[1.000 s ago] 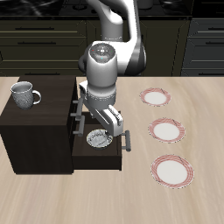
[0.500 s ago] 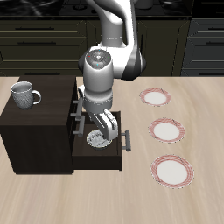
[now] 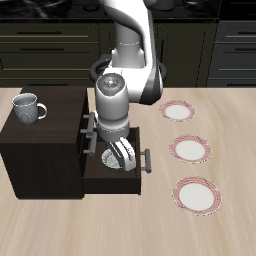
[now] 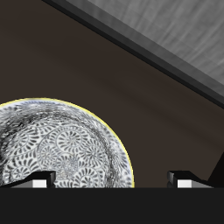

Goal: Place the bowl on the nearest plate relative to the robot

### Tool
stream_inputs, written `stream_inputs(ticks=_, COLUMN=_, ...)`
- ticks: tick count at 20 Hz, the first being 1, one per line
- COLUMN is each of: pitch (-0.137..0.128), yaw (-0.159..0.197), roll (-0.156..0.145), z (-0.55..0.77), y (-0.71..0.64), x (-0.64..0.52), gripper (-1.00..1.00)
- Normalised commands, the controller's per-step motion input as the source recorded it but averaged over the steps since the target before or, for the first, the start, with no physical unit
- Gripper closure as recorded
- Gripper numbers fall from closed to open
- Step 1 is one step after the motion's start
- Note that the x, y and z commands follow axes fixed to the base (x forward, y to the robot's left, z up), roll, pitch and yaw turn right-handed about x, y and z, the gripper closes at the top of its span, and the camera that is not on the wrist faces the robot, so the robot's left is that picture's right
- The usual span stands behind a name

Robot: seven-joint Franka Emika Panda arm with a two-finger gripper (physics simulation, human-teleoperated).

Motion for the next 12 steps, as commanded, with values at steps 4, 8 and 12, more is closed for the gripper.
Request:
stream_inputs(ticks=4, pitch=0.000, yaw=0.004, roll=0.031, z=-0.13, y=0.08, x=-0.06, gripper=1.00)
stream_inputs(ticks=8, pitch=0.000, yaw=-0.001, roll=0.016, z=-0.01, y=-0.03, x=-0.07, gripper=1.00)
stream_inputs(ticks=12, pitch=-0.017, yaw=0.010, roll=0.004, z=0.08, y=-0.07, x=-0.03, gripper=1.00)
